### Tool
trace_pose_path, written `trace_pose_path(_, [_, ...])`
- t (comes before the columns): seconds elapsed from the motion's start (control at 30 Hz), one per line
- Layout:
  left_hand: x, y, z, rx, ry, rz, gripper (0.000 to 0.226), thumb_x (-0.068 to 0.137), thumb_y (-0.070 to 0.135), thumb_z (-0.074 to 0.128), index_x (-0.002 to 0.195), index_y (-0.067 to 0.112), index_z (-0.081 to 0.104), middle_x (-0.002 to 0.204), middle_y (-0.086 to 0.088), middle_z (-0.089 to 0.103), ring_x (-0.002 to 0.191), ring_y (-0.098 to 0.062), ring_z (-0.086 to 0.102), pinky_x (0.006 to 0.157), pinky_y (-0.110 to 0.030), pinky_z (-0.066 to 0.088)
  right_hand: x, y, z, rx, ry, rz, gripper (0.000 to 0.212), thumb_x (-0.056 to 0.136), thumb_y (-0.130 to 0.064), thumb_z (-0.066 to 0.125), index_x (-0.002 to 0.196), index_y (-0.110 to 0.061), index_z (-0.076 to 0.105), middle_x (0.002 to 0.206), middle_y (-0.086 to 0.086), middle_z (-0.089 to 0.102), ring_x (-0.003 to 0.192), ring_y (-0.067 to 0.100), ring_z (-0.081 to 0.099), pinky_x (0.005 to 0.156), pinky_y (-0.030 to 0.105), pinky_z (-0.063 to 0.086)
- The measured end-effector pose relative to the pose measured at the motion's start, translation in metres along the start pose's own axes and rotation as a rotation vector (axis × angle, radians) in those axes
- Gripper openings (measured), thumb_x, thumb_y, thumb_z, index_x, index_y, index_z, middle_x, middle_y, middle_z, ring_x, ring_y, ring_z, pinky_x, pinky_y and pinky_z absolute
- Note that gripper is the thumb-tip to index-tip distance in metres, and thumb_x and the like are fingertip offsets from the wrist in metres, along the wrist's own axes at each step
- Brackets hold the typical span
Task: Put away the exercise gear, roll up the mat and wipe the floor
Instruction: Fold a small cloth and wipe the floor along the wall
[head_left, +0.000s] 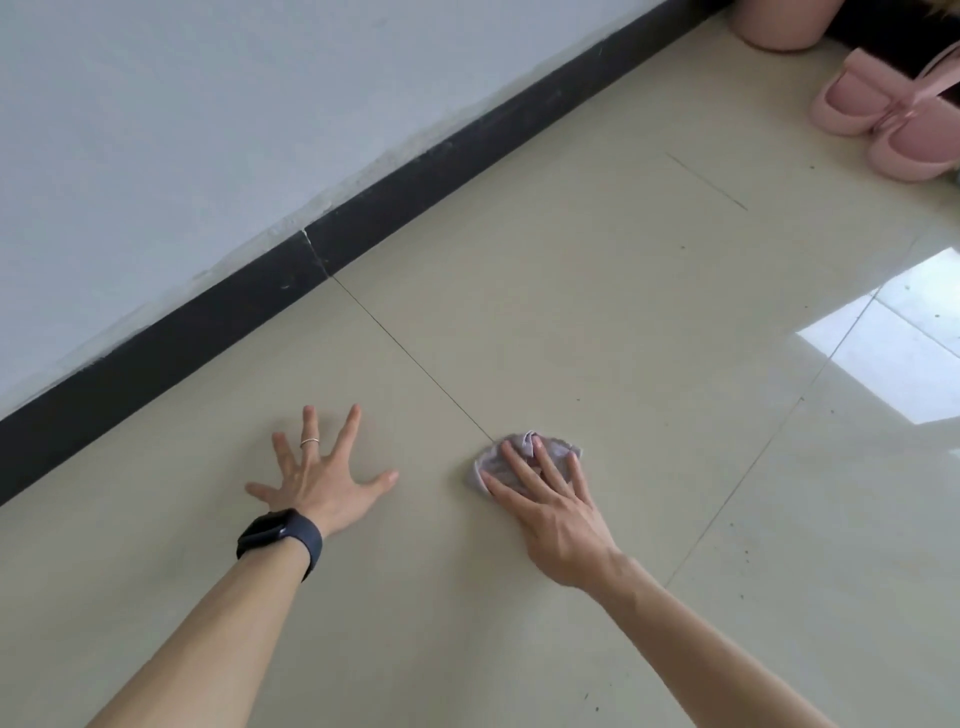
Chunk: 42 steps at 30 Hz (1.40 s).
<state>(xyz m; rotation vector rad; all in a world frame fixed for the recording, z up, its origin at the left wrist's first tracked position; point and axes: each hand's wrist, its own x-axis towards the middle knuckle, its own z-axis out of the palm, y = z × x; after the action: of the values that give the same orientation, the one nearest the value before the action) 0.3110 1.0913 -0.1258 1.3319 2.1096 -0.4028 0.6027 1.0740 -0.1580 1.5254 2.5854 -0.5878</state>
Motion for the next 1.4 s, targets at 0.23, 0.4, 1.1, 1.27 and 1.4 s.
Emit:
trace_pose_path(0.23, [0.040, 0.014, -0.012, -0.091, -0.004, 0.021, 0.102, 0.070, 0.090, 0.046, 0.145, 0.060, -0.016, 0.159, 0.007, -0.032, 0.148, -0.035, -0.021, 0.104, -0.075, 0.020, 0.071, 0.135, -0.050, 0.084, 0.079, 0.549, 0.064, 0.098, -0.022, 0.036, 0.153, -0.045, 0.011, 0.165, -0.007, -0.007, 0.151, 0.025, -0.012, 0.118, 0.058, 0.004])
trace_pose_path(0.4, [0.043, 0.013, -0.002, 0.055, 0.057, 0.030, 0.097, 0.063, 0.099, 0.018, 0.137, 0.060, -0.031, 0.156, 0.008, -0.039, 0.147, -0.038, -0.022, 0.105, -0.071, 0.025, 0.115, 0.091, -0.050, 0.153, 0.114, 0.598, 0.079, 0.091, -0.014, 0.036, 0.151, -0.051, 0.001, 0.164, -0.006, -0.016, 0.148, 0.027, -0.022, 0.116, 0.061, -0.007])
trace_pose_path(1.1, [0.058, 0.003, 0.006, 0.027, 0.226, 0.074, 0.104, 0.058, 0.100, 0.030, 0.150, 0.051, 0.027, 0.162, -0.001, 0.027, 0.141, -0.044, 0.035, 0.070, -0.076, 0.042, 0.319, -0.103, -0.043, -0.063, -0.054, -0.192, 0.061, 0.098, -0.029, 0.032, 0.150, -0.051, 0.009, 0.165, -0.007, -0.009, 0.150, 0.029, -0.016, 0.112, 0.064, -0.013])
trace_pose_path(1.27, [0.059, 0.002, 0.008, 0.027, 0.253, 0.080, 0.102, 0.060, 0.100, 0.029, 0.150, 0.051, 0.026, 0.163, -0.002, 0.024, 0.143, -0.043, 0.026, 0.074, -0.077, 0.041, 0.335, -0.018, -0.067, -0.076, 0.030, -0.062, 0.058, 0.099, -0.025, 0.033, 0.150, -0.048, 0.017, 0.165, -0.008, 0.002, 0.151, 0.025, -0.003, 0.116, 0.059, 0.000])
trace_pose_path(1.4, [0.058, 0.000, 0.008, 0.015, 0.267, 0.088, 0.099, 0.064, 0.100, 0.027, 0.151, 0.052, 0.020, 0.165, -0.003, 0.015, 0.147, -0.046, 0.020, 0.081, -0.081, 0.036, 0.294, 0.034, -0.076, 0.010, 0.051, 0.211, 0.052, 0.102, -0.035, 0.027, 0.150, -0.052, 0.013, 0.165, -0.008, -0.001, 0.151, 0.023, -0.007, 0.118, 0.058, 0.001])
